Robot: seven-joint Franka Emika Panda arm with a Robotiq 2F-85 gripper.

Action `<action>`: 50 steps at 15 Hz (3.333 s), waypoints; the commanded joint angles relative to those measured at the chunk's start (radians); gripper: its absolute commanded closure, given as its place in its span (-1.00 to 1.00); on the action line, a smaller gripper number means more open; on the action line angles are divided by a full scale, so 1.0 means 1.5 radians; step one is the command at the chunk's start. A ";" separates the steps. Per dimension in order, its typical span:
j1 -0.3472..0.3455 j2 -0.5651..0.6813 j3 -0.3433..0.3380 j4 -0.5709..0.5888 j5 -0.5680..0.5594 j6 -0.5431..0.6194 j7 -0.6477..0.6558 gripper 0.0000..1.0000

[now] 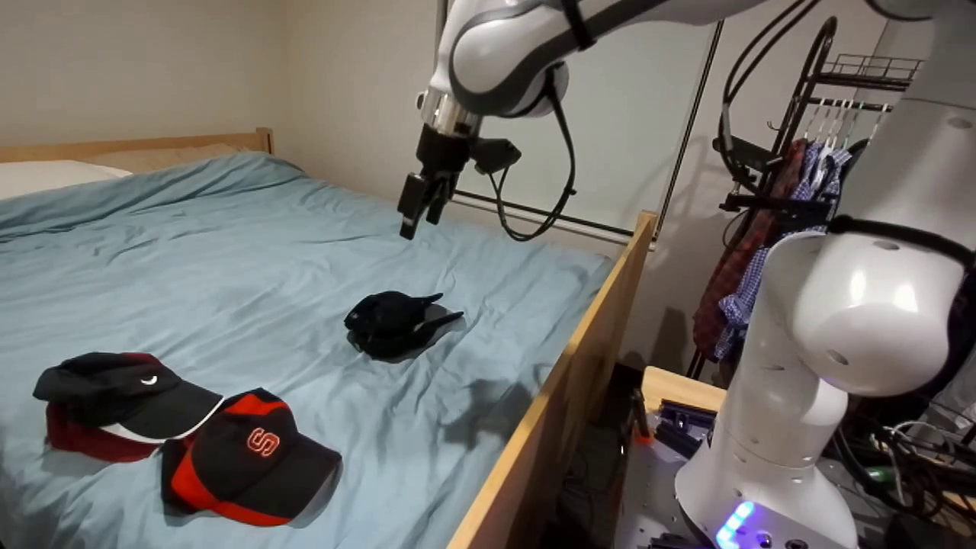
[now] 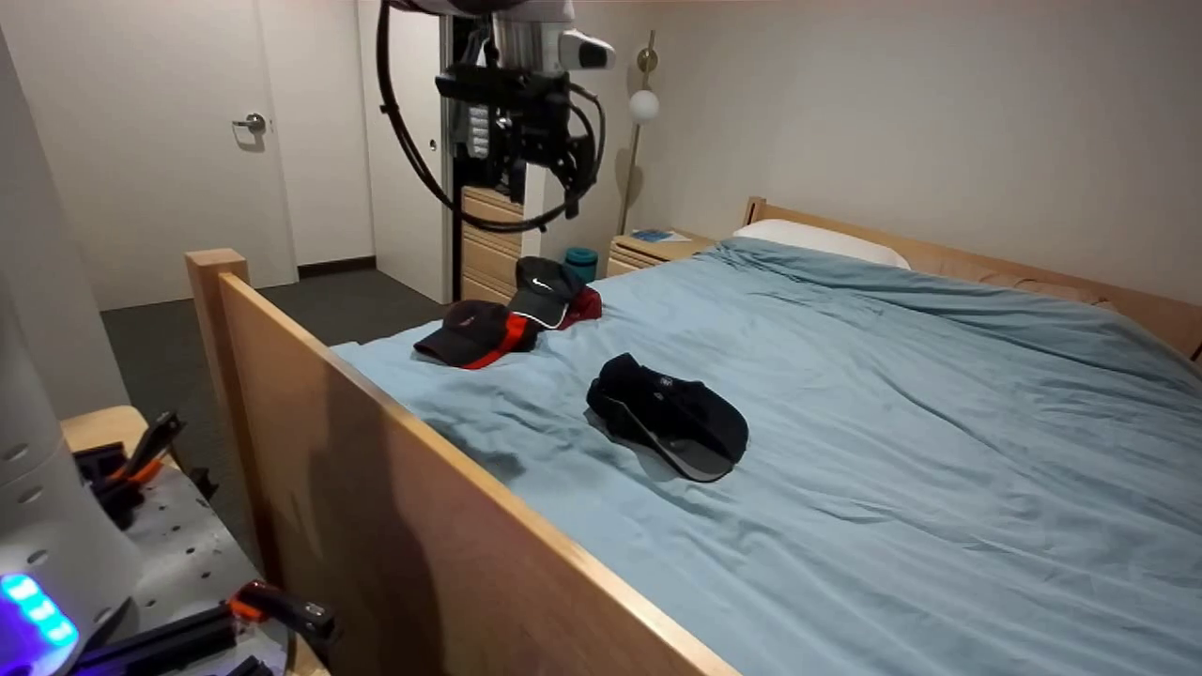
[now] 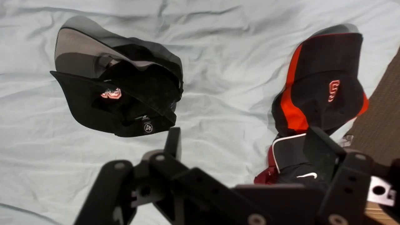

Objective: Move the caps on the right to the left

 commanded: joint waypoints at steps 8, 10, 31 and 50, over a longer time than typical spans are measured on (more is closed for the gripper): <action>-0.032 0.206 0.020 0.142 -0.112 0.046 0.114 -1.00; -0.031 0.201 0.023 0.140 -0.111 0.046 0.114 -1.00; -0.042 0.601 0.008 0.430 -0.156 0.081 0.078 -1.00; -0.078 0.606 0.043 0.470 -0.127 0.024 0.006 0.91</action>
